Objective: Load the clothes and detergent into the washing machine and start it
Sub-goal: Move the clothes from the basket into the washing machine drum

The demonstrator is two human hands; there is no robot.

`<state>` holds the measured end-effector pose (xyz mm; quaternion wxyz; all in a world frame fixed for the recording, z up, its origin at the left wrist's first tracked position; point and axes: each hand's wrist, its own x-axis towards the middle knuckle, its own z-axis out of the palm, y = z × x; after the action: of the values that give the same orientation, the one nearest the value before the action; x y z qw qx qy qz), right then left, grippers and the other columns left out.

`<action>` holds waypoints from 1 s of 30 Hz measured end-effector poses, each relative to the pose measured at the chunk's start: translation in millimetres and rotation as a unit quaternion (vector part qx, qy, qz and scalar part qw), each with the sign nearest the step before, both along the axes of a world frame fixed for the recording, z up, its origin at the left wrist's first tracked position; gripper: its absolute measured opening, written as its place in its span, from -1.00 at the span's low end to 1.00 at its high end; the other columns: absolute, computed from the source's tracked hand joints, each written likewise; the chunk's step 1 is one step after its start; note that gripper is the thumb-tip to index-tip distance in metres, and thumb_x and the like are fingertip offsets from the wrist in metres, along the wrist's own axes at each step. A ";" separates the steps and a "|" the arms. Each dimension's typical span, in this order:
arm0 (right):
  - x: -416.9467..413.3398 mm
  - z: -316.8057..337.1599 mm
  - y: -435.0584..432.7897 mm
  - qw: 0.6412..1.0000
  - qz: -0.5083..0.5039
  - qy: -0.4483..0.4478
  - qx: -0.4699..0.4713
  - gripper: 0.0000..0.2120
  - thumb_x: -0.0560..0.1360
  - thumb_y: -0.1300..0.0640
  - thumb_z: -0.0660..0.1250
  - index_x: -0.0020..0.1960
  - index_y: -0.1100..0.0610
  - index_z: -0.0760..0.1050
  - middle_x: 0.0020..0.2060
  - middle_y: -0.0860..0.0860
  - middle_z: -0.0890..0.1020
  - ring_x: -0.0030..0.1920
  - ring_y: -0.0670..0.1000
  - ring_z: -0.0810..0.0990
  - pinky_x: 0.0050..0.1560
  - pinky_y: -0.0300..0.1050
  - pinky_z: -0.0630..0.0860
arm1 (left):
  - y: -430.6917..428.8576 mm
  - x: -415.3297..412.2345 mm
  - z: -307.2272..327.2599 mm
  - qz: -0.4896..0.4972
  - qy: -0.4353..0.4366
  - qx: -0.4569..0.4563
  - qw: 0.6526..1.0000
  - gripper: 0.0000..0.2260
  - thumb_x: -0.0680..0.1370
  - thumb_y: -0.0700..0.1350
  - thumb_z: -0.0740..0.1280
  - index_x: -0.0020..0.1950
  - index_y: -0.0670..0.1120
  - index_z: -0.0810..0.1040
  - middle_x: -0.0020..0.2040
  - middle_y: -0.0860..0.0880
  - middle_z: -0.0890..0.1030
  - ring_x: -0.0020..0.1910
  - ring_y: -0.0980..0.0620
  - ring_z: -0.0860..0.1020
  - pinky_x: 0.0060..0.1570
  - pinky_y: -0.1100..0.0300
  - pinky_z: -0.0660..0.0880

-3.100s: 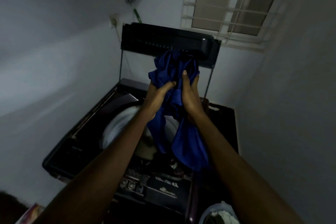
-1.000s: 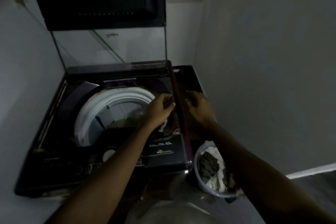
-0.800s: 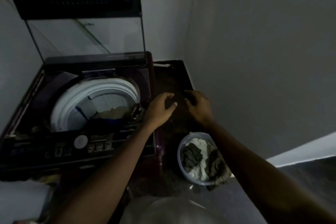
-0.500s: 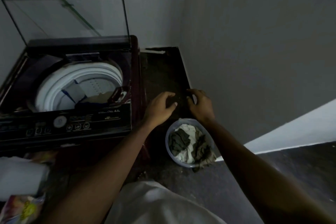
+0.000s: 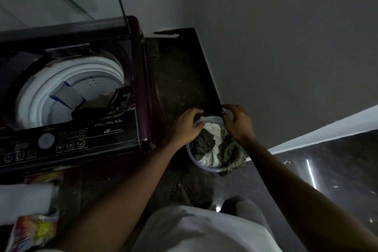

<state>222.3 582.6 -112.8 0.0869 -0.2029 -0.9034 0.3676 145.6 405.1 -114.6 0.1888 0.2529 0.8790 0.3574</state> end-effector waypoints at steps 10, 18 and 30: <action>-3.7 -86.9 45.7 0.994 0.068 -0.090 -0.004 -0.66 0.56 0.17 0.29 0.32 0.17 0.47 0.23 0.13 0.56 0.21 0.12 0.52 0.12 -0.23 0.34 | 34.2 0.3 -85.2 0.080 -0.033 0.000 0.996 -0.67 0.56 -0.11 0.40 0.31 -0.12 0.50 0.27 -0.05 0.55 0.25 0.01 0.50 -0.04 0.46 0.24; -13.1 -261.2 69.8 0.968 0.180 -0.172 0.028 -0.57 0.58 0.09 0.25 0.44 0.11 0.34 0.29 0.13 0.52 0.28 0.14 0.47 0.24 0.00 0.41 | 55.3 -0.9 -283.2 0.143 -0.083 -0.042 0.985 -0.66 0.53 -0.09 0.42 0.29 -0.11 0.54 0.24 -0.10 0.59 0.23 -0.11 0.54 0.14 0.12 0.47; -48.0 -481.0 58.3 0.907 0.270 -0.208 0.247 -0.70 0.41 0.17 0.35 0.09 0.31 0.55 -0.09 0.25 0.60 -0.12 0.28 0.59 -0.21 0.03 0.51 | 68.3 -20.2 -483.5 -0.016 0.145 -0.223 0.964 -0.45 0.28 -0.16 0.48 0.28 -0.13 0.55 0.20 -0.14 0.61 0.21 -0.21 0.55 0.28 -0.05 0.39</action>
<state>174.3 640.9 -593.7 -0.1582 0.0054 -0.9832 0.0913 125.4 473.3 -598.1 0.1164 0.2673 0.9504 0.1085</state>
